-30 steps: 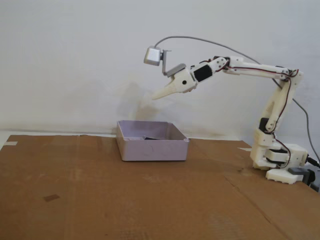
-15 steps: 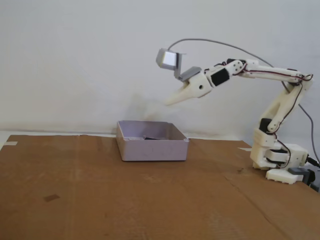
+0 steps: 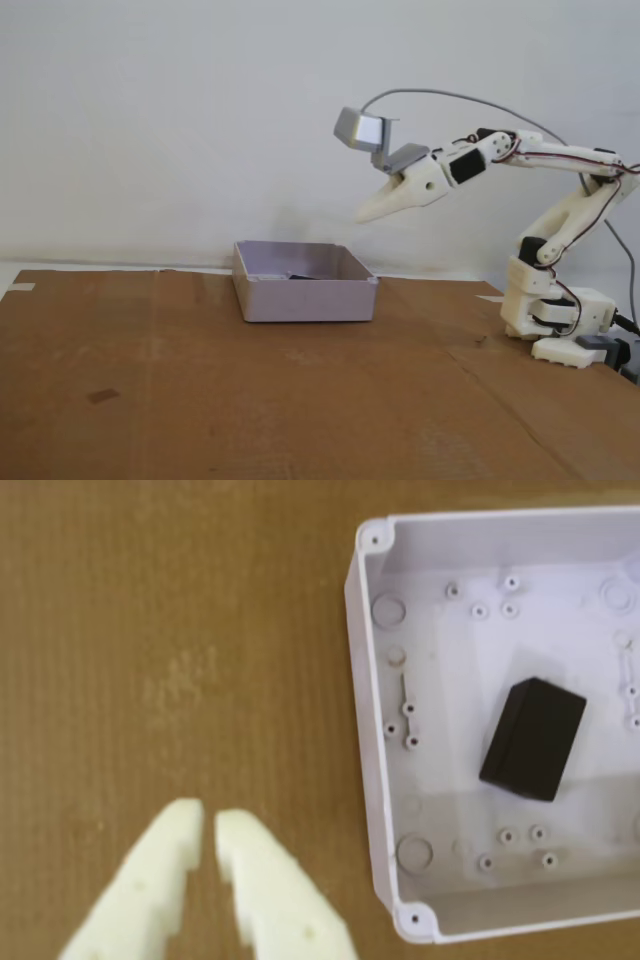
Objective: Grasp a block and put it in the box.
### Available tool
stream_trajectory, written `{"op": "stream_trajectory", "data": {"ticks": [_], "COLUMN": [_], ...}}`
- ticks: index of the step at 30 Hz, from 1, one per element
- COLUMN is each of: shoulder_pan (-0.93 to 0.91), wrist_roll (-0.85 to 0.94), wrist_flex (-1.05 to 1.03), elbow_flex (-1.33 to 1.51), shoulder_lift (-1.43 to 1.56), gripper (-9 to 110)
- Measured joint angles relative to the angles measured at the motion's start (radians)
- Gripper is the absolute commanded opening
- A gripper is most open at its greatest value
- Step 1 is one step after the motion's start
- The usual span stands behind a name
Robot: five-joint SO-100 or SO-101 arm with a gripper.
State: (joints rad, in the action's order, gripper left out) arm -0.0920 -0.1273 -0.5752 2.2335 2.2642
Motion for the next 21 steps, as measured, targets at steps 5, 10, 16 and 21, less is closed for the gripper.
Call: {"op": "stream_trajectory", "data": {"ticks": [5,10,16,21], "shoulder_pan": [0.0,0.0,0.0,0.0], "wrist_roll": [0.0,0.0,0.0,0.0], "wrist_flex": [0.0,0.0,0.0,0.0], "elbow_flex": [0.117,0.213,0.308,0.379], "shoulder_lift": [0.127,0.252,0.37,0.463], "gripper": [0,0,0,0]}}
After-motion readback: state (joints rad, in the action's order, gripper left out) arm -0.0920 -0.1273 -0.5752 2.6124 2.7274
